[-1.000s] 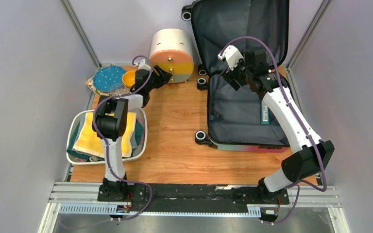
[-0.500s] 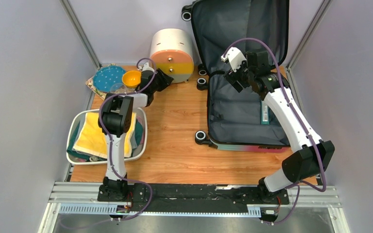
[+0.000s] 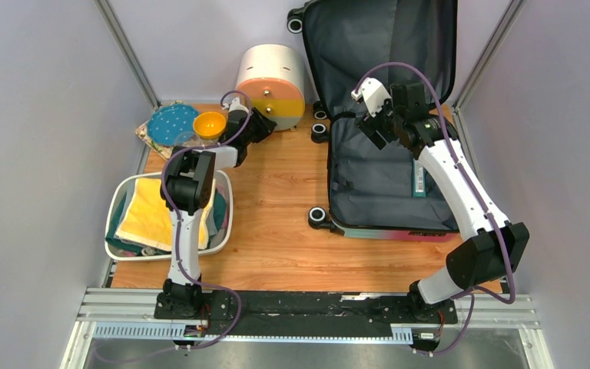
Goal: Open, take out, and arrange the luggage
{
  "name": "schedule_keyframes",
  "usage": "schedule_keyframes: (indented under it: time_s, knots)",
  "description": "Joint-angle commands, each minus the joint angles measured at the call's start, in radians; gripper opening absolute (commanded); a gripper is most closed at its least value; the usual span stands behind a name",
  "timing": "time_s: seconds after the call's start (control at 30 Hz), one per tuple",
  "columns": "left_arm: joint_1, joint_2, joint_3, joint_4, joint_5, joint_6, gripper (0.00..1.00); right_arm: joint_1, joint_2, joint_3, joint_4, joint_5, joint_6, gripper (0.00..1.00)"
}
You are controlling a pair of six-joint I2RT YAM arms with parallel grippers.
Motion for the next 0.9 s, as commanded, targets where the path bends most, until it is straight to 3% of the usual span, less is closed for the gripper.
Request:
schedule_keyframes:
  time_s: [0.0, 0.2, 0.4, 0.73, 0.87]
  knots:
    - [-0.001, -0.001, 0.034, 0.034, -0.002, 0.007, 0.4, -0.004, -0.027, 0.016, 0.014, -0.013, 0.026, 0.77]
    - [-0.003, -0.041, -0.014, 0.051, 0.018, -0.014, 0.15, -0.004, -0.016, 0.029, 0.013, -0.021, 0.027, 0.77]
    - [-0.009, -0.131, -0.186, 0.106, 0.055, -0.054, 0.0, -0.004, -0.022, 0.032, 0.011, -0.024, 0.039, 0.77]
    - [-0.019, -0.302, -0.422, 0.121, 0.075, -0.128, 0.0, -0.004, -0.027, 0.033, 0.007, -0.025, 0.056, 0.77]
    - [-0.023, -0.319, -0.451, 0.12, 0.069, -0.151, 0.1, -0.006, -0.021, 0.045, 0.004, -0.059, 0.078, 0.77]
